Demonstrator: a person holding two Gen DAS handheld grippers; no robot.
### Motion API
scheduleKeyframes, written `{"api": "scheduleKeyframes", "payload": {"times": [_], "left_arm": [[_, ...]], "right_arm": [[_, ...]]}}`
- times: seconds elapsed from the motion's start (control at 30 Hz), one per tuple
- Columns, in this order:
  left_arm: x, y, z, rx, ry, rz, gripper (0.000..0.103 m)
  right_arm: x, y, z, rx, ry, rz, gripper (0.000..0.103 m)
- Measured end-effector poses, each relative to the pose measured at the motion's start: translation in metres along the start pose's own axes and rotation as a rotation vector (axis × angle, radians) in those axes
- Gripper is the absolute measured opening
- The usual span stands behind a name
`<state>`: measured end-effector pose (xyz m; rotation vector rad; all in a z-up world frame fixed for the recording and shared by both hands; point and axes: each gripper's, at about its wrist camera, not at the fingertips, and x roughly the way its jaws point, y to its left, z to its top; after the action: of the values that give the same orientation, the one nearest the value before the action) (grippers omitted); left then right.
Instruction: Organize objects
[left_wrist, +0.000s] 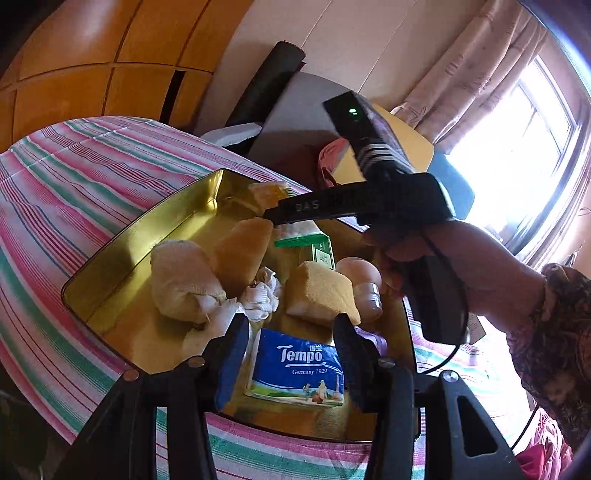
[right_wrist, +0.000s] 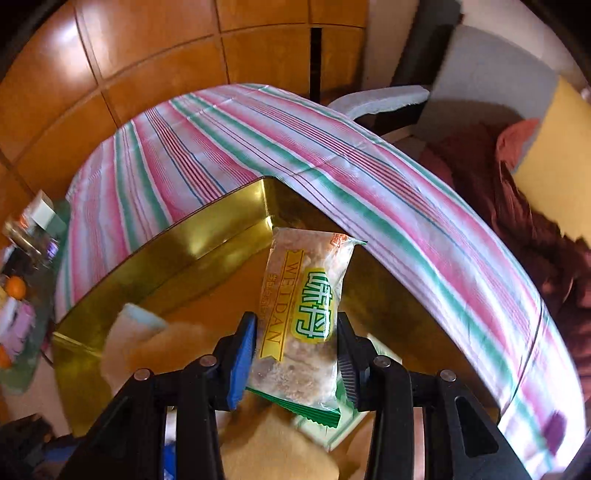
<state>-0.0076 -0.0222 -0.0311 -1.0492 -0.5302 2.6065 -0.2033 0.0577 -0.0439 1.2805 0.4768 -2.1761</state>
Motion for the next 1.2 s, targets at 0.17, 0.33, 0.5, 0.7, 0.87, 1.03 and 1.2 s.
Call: {"api": "scheduleKeyframes", "payload": {"times": [0.17, 0.33, 0.5, 0.7, 0.87, 1.03, 1.2], "left_arm": [[0.0, 0.001, 0.0, 0.004, -0.001, 0.006, 0.048], [0.001, 0.0, -0.002, 0.005, 0.006, 0.005, 0.048], [0.0, -0.008, -0.007, 0.023, 0.011, -0.003, 0.048], [-0.003, -0.026, -0.014, 0.085, 0.013, -0.028, 0.048], [-0.004, -0.044, -0.023, 0.141, 0.03, -0.059, 0.048], [-0.006, -0.061, -0.034, 0.18, 0.049, -0.093, 0.048], [-0.006, -0.077, -0.047, 0.227, 0.074, -0.121, 0.048]], "right_arm": [[-0.004, 0.008, 0.002, -0.076, -0.038, -0.11, 0.05], [-0.027, -0.001, -0.013, -0.014, -0.083, -0.131, 0.061], [-0.055, -0.023, -0.034, 0.176, -0.115, -0.113, 0.063], [-0.094, -0.037, -0.071, 0.286, -0.175, -0.107, 0.068], [-0.112, -0.053, -0.108, 0.36, -0.16, -0.125, 0.072], [-0.124, -0.069, -0.162, 0.434, -0.125, -0.136, 0.072], [-0.123, -0.082, -0.208, 0.512, -0.092, -0.128, 0.072]]}}
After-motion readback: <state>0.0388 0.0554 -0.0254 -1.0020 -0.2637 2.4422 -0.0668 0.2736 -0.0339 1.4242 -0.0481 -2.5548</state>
